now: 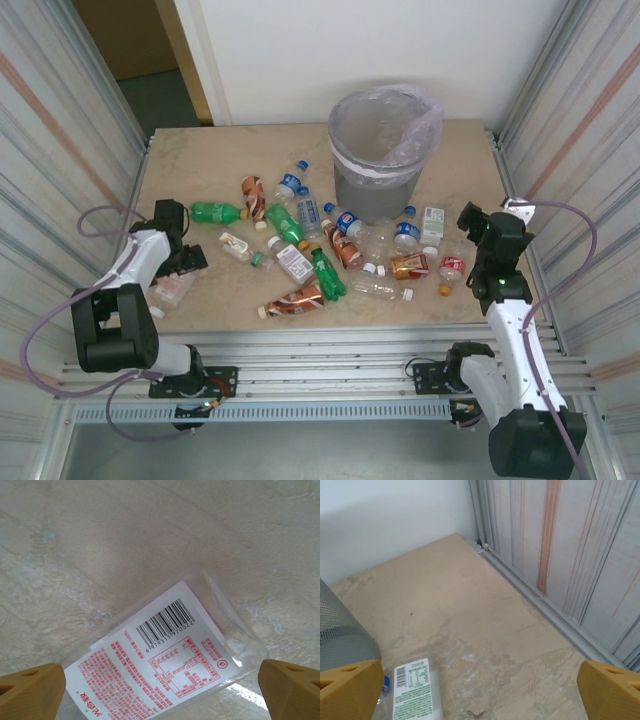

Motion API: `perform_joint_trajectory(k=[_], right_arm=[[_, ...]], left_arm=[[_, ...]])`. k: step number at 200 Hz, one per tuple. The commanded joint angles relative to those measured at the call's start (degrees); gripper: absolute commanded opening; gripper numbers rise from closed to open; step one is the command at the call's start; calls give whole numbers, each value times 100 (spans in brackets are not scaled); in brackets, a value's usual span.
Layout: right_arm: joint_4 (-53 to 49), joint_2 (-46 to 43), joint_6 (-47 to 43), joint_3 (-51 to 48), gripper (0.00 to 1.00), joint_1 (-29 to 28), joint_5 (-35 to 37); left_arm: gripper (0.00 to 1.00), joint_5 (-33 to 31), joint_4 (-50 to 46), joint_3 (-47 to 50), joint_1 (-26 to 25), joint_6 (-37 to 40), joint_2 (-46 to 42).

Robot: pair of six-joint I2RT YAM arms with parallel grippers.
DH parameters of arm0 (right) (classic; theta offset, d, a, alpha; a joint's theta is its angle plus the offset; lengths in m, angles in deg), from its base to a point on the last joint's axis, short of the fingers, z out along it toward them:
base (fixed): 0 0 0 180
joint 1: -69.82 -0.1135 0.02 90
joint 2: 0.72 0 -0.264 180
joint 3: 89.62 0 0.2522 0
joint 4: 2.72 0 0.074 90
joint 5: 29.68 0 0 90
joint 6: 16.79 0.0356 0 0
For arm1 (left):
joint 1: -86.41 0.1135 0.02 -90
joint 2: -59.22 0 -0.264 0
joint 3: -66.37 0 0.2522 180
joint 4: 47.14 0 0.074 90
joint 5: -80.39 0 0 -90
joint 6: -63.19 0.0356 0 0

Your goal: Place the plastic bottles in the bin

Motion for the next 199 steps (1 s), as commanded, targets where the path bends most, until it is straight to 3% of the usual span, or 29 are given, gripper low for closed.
perform_joint_trajectory(k=[1,67,100,138,199], right_arm=[[-65,-141,-31,115,98,-42,179],[-6,-236,-62,68,97,-52,171],[38,-365,-60,15,97,-51,258],[38,-445,-58,7,97,-52,309],[108,-534,-49,-58,98,-33,366]], left_arm=[[99,511,-238,-207,46,372,119],[99,932,-800,-940,82,1188,583],[99,1091,-1049,-1432,89,2477,630],[99,1356,-1231,-1337,146,3979,713],[99,818,-1567,-1227,445,4307,923]])
